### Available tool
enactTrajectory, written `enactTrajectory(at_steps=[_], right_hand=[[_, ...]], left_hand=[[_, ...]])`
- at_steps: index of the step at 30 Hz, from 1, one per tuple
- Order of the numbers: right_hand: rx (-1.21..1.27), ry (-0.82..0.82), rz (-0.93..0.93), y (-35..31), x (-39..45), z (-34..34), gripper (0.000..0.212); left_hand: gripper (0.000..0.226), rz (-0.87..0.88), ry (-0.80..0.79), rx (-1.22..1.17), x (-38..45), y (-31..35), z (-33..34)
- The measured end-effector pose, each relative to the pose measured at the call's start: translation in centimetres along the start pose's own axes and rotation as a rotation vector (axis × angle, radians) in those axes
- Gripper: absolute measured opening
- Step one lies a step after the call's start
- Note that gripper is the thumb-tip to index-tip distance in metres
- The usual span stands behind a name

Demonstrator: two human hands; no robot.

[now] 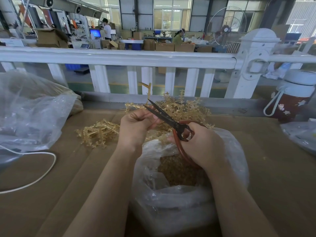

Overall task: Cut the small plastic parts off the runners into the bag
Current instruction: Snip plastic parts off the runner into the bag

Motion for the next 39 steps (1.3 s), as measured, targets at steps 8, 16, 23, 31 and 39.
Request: enactTrajectory(at_steps=[8, 16, 23, 31, 39], right_hand=[[-0.006, -0.016, 0.010, -0.1, 0.0, -0.1, 0.050], [0.049, -0.057, 0.009, 0.2, 0.1, 0.4, 0.066], [-0.006, 0.010, 0.020, 0.2, -0.2, -0.4, 0.047], [-0.041, 0.011, 0.001, -0.2, -0.3, -0.5, 0.042], [-0.045, 0.026, 0.000, -0.3, -0.4, -0.7, 0.045]], left_hand=[[0.013, 0.002, 0.003, -0.034, 0.1, -0.1, -0.3], [0.010, -0.037, -0.019, 0.003, -0.1, -0.3, -0.3], [0.015, 0.002, -0.101, 0.192, -0.2, 0.5, 1.0], [0.030, 0.018, -0.121, 0.255, -0.3, 0.7, 1.5], [0.029, 0.039, -0.144, 0.231, -0.3, 0.7, 1.6]])
Point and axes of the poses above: each hand's wrist, its own x-axis towards the middle knuckle, its own z-axis out of the palm, y = z × x, the point moved 10 cm from there along x, towards the middle knuckle, and after that the axes turned 13 degrees about -y, right-handed, at the moved point
